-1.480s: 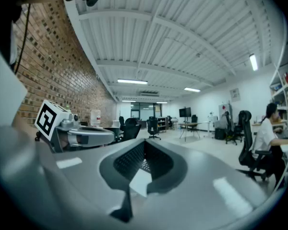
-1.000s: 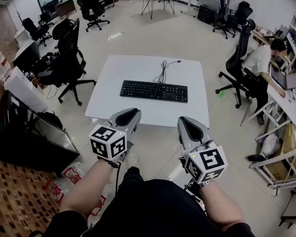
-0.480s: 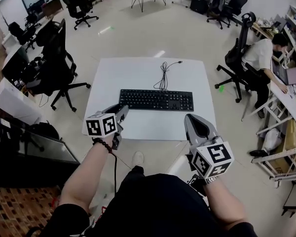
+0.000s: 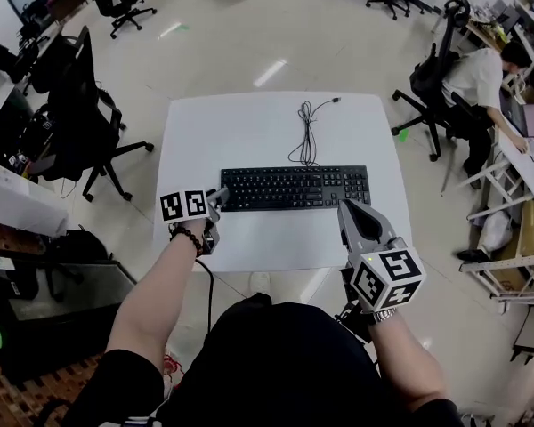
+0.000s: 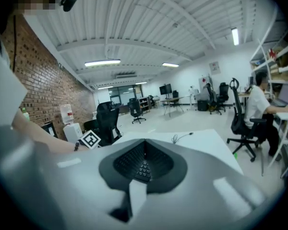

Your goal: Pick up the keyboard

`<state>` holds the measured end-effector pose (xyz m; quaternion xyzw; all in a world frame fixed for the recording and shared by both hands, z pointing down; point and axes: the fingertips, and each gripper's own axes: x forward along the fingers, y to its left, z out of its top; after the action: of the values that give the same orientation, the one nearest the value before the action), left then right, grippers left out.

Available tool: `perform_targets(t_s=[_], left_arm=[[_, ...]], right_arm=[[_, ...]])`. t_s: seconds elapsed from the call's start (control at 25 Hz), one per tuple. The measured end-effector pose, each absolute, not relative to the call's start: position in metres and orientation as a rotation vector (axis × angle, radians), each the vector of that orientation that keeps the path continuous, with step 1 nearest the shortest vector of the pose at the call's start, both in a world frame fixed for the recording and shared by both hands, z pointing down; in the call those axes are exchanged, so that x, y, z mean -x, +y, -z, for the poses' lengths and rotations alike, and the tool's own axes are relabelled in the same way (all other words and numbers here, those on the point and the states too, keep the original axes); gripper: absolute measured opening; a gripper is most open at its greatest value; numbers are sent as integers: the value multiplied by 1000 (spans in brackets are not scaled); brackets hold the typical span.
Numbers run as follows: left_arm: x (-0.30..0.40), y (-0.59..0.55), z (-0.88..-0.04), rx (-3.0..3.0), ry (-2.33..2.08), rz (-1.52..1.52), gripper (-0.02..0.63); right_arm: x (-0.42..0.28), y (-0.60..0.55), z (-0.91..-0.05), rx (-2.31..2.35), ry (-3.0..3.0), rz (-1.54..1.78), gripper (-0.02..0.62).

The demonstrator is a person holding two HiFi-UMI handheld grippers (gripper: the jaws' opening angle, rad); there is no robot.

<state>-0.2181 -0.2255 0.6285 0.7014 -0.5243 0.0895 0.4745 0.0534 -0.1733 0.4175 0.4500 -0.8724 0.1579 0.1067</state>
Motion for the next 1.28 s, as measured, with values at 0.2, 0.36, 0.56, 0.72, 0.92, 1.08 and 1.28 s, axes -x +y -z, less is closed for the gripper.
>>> perform_targets(t_s=[0.2,0.36,0.56,0.72,0.92,1.08,1.28], left_arm=[[220,-244,-662,-1648,-1182,-222,147],[219,-247,-677,-1625,-1126,-238,147],[216,-247,-679,-1619,-1077,-239,135],[216,-245,-675,-1617,-1069,-249,127],[215,-241,-656,-1633,-1062,-240,103],[214,-239,-634,-1658,-1059,-231,94],[210,-239,-603,-1687,-1065,-214,87]], right_arm=[[-50,-195,-438,-1369,-2510,-539,2],[-48,-209,-449,-1395,-2480,-577,3],[-47,-221,-457,-1414,-2463,-620,3],[-42,-224,-465,-1406,-2458,-654,3],[-41,-226,-476,-1400,-2443,-726,3],[-43,-224,-495,-1392,-2413,-857,3],[-56,-220,-523,-1415,-2361,-1086,22]])
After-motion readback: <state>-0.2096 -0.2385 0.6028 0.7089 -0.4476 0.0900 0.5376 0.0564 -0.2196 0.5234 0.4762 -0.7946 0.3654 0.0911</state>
